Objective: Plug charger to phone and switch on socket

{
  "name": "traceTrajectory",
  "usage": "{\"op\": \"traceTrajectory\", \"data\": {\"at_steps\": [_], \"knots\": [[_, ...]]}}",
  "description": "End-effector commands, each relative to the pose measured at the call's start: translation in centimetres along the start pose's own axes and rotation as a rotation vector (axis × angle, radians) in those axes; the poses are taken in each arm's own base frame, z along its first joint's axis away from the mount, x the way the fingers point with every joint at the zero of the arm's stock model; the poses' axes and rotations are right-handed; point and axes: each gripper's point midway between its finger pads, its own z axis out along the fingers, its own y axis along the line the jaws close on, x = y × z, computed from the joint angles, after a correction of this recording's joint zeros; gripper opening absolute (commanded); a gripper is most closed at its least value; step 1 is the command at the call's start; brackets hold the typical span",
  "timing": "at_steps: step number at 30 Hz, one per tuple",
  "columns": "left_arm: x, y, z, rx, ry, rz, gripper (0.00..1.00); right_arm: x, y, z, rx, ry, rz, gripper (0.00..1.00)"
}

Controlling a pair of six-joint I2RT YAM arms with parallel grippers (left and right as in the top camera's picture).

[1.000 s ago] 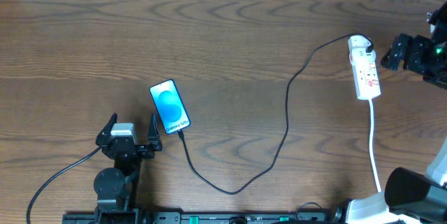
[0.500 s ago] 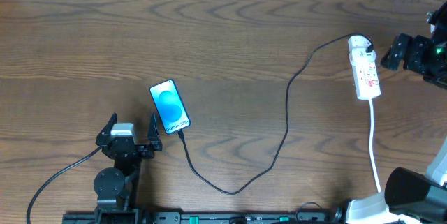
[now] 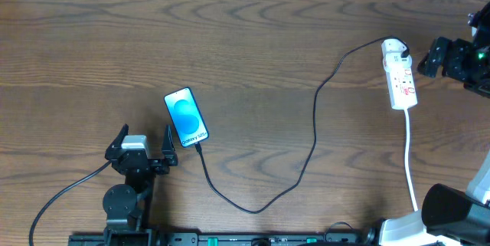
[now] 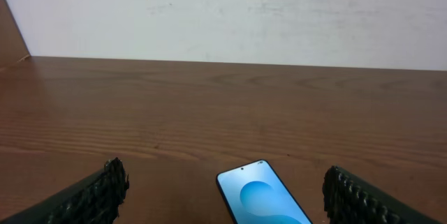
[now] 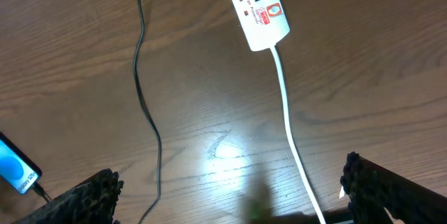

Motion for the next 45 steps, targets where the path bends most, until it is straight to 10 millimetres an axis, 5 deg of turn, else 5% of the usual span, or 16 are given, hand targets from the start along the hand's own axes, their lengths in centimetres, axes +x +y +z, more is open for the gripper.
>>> {"op": "traceTrajectory", "data": {"at_steps": [1, 15, 25, 45], "knots": [[1.4, -0.2, 0.0, 0.013, 0.048, 0.005, 0.91, 0.1, 0.2, -0.3, 0.002, -0.008, -0.009, 0.99], [1.4, -0.2, 0.0, 0.013, 0.048, 0.005, 0.91, 0.1, 0.1, -0.3, 0.003, -0.009, -0.009, 0.99], [1.4, -0.2, 0.0, 0.013, 0.048, 0.005, 0.91, -2.6, 0.6, -0.5, -0.02, -0.12, -0.024, 0.99], [1.4, -0.2, 0.0, 0.013, 0.048, 0.005, 0.91, -3.8, 5.3, -7.6, -0.133, -0.431, -0.151, 0.99]]}}
